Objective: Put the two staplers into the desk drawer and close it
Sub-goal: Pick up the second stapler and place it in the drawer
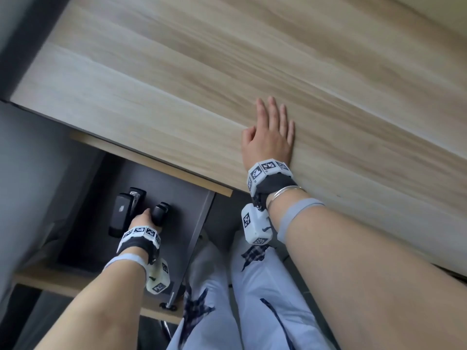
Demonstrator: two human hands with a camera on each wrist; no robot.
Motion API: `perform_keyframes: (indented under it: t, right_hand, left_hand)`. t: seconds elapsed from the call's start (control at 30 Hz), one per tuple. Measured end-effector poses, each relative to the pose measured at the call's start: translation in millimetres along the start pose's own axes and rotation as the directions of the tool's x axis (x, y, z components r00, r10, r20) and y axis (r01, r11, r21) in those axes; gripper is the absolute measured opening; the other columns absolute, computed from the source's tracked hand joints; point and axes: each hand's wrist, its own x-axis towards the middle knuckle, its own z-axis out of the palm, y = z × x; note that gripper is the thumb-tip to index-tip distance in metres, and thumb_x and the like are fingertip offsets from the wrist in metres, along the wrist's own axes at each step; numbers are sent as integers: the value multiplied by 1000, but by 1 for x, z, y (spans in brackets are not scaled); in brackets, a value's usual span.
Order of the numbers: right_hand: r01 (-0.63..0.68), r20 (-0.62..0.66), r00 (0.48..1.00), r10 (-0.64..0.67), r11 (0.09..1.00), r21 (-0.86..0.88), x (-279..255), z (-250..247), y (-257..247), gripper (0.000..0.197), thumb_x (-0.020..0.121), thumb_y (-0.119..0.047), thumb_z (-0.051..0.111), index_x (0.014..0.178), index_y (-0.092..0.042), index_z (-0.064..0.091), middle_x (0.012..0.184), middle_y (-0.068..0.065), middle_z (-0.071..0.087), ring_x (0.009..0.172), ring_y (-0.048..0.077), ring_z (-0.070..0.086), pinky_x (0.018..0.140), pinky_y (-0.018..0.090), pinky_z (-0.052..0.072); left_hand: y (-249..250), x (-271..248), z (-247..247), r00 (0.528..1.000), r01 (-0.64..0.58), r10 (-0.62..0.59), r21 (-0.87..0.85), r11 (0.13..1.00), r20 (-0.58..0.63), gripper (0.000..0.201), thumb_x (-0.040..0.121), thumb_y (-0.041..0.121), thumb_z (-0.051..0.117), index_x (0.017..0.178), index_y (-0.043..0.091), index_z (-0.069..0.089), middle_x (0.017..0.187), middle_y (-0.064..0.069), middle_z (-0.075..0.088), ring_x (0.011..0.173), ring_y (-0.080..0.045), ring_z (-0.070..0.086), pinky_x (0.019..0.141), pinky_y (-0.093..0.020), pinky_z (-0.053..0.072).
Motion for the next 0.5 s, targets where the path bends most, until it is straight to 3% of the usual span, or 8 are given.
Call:
perform_keyframes:
  t: [0.1,0.33,0.5]
  right_hand:
    - [2,15,1000,-2,1000,-17,0,1,1,61,84,-25,39,144,-31,34,157,-6,29,147,18,23,120,42,17]
    - [-3,-2,1000,3,1000,-15,0,2,1,62,83,-25,39,144,-32,36,157,-6,30,147,18,25,120,41,16]
    - [-3,6,1000,3,1000,-26,1,1,1,62,83,-24,39,144,-32,34,157,-7,30,147,18,24,120,41,16]
  left_hand:
    - [6,8,8,1000,-20,19,25,999,13,57,77,14,62,132,8,46,124,-22,60,118,-37,57,96,-37,46]
    - [17,22,19,997,-55,58,45,997,-47,42,79,7,61,119,-1,50,126,-25,51,117,-40,54,95,-41,46]
    - [19,25,21,999,-42,42,13,999,-24,51,78,14,66,123,2,46,128,-24,47,119,-41,51,97,-43,45]
